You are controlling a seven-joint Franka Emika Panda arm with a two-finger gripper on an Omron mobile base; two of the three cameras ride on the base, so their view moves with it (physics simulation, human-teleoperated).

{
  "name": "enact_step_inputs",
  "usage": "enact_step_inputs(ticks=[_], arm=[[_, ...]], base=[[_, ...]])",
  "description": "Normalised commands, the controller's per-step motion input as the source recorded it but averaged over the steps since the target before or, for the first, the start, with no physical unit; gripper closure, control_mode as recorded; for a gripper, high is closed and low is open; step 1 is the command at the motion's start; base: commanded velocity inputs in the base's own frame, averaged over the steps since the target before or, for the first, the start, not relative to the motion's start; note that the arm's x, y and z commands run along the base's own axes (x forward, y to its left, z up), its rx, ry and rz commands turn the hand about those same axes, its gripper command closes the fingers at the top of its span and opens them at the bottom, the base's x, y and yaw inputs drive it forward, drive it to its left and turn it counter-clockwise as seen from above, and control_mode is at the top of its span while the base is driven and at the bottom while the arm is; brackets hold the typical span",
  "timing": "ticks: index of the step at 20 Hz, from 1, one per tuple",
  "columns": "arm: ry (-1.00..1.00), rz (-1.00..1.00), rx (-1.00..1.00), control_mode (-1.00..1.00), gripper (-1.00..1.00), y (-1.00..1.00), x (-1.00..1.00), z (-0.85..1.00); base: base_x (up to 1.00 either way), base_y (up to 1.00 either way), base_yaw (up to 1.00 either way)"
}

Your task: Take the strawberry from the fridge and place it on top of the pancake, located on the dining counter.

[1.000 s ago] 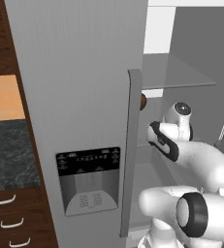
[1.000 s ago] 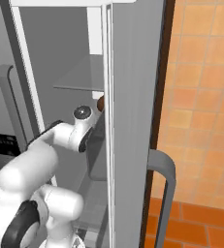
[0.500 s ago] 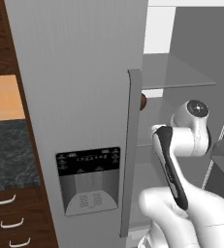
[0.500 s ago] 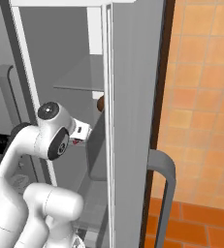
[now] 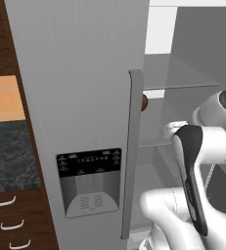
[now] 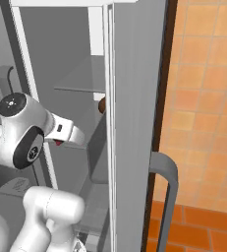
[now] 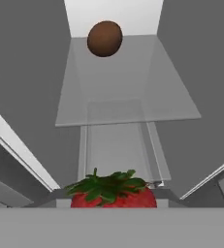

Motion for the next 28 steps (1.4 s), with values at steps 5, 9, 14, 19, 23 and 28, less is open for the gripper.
enact_step_inputs(ticks=[5,9,14,19,23,28], arm=[[0.00,0.04,0.00,-1.00,1.00,0.09,-0.69,1.00],[-0.13,0.00,0.00,-1.00,1.00,0.27,-0.95,0.40],[0.03,0.00,0.00,-1.00,1.00,0.27,-0.83,0.35],[0.00,0.00,0.00,1.00,1.00,0.00,0.00,0.00],[0.00,0.00,0.00,1.00,1.00,0.00,0.00,0.00],[0.00,0.00,0.00,1.00,1.00,0.00,0.00,0.00]], base=[[0.00,0.00,0.00],[0.00,0.00,0.00],[0.00,0.00,0.00],[-0.28,0.76,0.06],[-0.29,1.00,0.19],[-0.48,1.00,0.38]])
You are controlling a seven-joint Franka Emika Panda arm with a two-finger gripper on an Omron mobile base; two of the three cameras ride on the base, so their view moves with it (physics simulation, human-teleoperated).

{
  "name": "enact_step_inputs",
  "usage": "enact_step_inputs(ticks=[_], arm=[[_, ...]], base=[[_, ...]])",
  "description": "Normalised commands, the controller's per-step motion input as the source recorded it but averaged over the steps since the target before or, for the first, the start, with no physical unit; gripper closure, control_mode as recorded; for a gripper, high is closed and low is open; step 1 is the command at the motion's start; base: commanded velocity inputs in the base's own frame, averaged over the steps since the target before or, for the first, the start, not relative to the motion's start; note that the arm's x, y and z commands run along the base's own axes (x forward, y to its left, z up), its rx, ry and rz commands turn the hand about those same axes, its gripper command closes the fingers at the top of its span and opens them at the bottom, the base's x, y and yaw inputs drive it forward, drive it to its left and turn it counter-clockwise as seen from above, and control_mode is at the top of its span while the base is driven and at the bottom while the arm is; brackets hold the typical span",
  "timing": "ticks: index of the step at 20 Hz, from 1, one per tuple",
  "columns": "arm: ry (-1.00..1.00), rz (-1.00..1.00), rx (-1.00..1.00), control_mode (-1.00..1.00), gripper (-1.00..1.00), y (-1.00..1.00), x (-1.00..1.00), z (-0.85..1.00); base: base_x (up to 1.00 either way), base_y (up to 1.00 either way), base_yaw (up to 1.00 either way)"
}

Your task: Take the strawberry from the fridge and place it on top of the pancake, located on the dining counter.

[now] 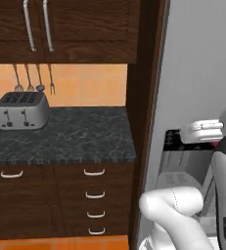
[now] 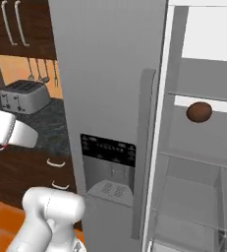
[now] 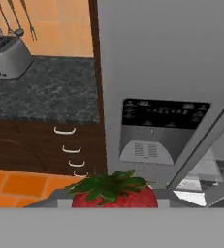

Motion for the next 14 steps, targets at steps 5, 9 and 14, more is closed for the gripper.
enact_step_inputs(ticks=[5,9,14], arm=[[0.00,0.00,0.00,1.00,1.00,0.00,0.00,0.00],[0.00,0.00,0.00,1.00,1.00,0.00,0.00,0.00],[0.00,0.00,0.00,1.00,1.00,0.00,0.00,0.00]], base=[[-0.09,1.00,0.65],[0.00,0.93,0.77],[0.00,0.79,0.79]])
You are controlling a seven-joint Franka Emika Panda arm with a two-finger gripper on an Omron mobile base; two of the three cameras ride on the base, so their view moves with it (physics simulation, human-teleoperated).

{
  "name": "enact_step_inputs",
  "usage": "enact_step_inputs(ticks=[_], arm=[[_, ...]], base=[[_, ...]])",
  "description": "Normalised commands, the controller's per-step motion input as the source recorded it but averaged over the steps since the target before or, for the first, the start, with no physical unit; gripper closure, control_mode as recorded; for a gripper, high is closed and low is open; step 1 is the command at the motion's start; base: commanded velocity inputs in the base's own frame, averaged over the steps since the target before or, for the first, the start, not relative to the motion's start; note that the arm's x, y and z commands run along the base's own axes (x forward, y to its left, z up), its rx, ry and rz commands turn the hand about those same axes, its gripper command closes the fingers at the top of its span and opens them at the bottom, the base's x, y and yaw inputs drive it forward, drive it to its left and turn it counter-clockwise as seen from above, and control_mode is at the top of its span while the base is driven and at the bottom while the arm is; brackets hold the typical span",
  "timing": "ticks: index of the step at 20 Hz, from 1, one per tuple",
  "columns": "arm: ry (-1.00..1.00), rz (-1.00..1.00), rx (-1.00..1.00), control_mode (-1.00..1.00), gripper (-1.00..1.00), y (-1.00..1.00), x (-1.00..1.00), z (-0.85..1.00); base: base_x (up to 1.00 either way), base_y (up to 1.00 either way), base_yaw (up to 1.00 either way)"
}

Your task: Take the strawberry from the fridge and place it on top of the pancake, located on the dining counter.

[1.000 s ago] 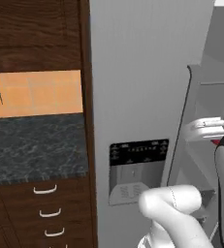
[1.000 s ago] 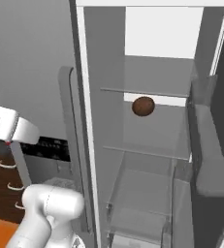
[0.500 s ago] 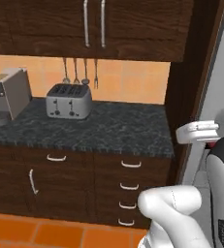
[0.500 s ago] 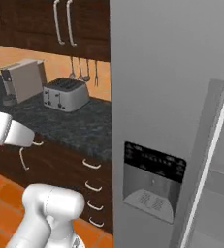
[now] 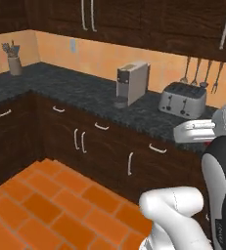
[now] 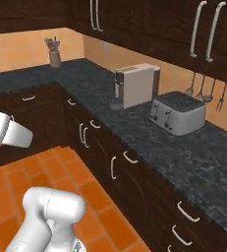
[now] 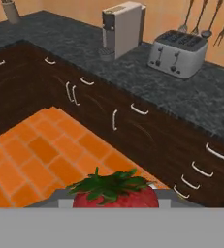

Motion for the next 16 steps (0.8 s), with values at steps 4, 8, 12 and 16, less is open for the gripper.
enact_step_inputs(ticks=[4,8,12,16], arm=[[0.00,0.00,0.00,1.00,1.00,0.00,0.00,0.00],[0.00,0.00,0.00,1.00,1.00,0.00,0.00,0.00],[0.00,0.00,0.00,1.00,1.00,0.00,0.00,0.00],[0.00,0.00,0.00,1.00,1.00,0.00,0.00,0.00]], base=[[0.00,0.82,0.77],[0.01,0.67,0.79],[0.13,0.49,0.81],[0.01,0.45,0.82]])
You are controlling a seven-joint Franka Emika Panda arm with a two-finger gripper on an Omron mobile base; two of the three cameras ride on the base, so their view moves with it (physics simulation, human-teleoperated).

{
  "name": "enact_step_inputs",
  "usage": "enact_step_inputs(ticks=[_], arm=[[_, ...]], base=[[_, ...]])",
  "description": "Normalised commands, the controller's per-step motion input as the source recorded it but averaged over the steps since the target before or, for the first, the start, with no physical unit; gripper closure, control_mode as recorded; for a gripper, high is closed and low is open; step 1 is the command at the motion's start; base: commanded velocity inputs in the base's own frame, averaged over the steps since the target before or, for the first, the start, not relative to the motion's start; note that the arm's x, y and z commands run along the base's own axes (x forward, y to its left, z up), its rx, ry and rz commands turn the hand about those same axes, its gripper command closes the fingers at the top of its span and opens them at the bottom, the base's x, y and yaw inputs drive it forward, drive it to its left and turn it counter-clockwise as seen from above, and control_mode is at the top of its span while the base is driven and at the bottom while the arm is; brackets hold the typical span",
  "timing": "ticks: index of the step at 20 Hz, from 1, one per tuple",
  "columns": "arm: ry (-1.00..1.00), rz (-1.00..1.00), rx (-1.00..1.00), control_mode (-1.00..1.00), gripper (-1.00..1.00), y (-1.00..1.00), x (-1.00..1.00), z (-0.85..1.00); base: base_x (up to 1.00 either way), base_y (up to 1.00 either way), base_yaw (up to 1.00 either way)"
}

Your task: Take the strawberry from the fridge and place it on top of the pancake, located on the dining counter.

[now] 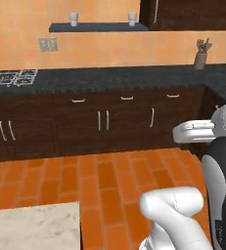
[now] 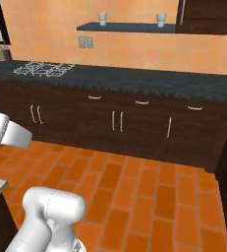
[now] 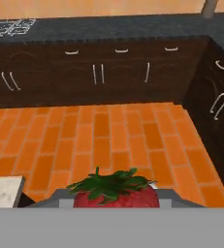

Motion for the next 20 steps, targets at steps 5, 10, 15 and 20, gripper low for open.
enact_step_inputs(ticks=[5,10,15,20], arm=[[0.00,0.00,0.00,1.00,1.00,0.00,0.00,0.00],[0.00,0.00,0.00,1.00,1.00,0.00,0.00,0.00],[0.00,0.00,0.00,1.00,1.00,0.00,0.00,0.00],[0.00,0.00,0.00,1.00,1.00,0.00,0.00,0.00]], base=[[0.00,0.34,0.83],[-0.24,0.08,0.82],[-0.51,0.00,0.85],[-0.44,0.09,0.88]])
